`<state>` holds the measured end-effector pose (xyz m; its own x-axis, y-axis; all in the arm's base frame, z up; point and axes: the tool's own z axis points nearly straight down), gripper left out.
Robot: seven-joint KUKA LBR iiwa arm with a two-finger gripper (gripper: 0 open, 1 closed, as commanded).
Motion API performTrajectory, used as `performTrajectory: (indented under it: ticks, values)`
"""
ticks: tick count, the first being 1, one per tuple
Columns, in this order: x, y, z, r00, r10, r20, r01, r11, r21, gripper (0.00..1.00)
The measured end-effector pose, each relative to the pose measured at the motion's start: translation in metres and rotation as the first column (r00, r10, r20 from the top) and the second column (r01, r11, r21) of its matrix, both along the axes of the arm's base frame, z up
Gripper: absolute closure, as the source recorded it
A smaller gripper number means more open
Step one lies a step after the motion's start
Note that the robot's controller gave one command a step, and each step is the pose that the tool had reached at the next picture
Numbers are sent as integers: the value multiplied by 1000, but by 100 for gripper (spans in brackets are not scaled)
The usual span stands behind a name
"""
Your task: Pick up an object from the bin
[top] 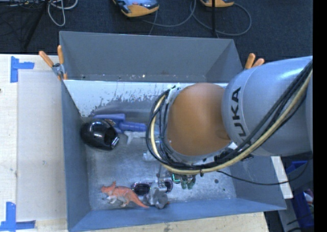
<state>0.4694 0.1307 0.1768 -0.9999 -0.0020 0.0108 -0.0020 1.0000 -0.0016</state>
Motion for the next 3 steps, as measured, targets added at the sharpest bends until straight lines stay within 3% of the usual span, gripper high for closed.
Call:
performTrajectory:
  ticks: [1,2,3]
  values:
    - [2,-1,4,1000,-3,8,3,1000,1,0]
    - [5,13,-48,1000,-1,15,1,1000,3,0]
    - [23,23,-100,1000,-1,10,1,1000,2,100]
